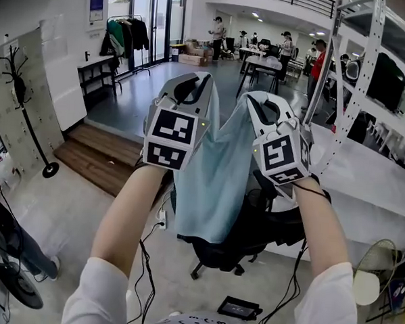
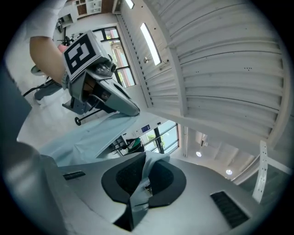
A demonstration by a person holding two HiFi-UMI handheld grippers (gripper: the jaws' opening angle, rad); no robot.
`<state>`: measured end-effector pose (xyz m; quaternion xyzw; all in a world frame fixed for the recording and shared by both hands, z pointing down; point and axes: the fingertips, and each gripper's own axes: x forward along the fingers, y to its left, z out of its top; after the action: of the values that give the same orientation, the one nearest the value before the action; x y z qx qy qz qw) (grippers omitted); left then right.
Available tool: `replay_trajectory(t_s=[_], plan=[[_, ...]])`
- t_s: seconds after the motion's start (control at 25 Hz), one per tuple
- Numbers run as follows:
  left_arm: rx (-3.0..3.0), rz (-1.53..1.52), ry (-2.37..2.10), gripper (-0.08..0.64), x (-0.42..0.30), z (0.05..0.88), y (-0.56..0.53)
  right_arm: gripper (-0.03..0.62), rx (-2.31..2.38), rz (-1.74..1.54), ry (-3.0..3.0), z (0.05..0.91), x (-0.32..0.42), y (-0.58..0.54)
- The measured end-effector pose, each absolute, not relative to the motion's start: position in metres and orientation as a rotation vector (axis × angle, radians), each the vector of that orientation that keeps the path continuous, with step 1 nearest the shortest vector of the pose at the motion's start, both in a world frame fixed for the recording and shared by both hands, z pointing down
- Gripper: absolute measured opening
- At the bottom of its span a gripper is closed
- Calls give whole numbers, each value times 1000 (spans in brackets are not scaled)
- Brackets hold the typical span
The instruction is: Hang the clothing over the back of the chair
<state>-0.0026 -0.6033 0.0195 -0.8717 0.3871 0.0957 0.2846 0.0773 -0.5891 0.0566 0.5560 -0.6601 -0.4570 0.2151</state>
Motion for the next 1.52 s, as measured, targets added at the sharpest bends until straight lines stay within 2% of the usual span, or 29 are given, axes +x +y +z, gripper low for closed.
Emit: replay_trajectory(t_s=[0.88,1.36,1.52], plan=[[-2198,213,1253,31,150,58,-570,31,1412,-1399,-1738,92,272,-558],[-2107,203,1330,31,204,57,-522,31,1557,-1412,-1789,79,362,-512],[-2070,226,1337,31,201,53,-511,31,1648,-1387,-1859,68,372,-498]])
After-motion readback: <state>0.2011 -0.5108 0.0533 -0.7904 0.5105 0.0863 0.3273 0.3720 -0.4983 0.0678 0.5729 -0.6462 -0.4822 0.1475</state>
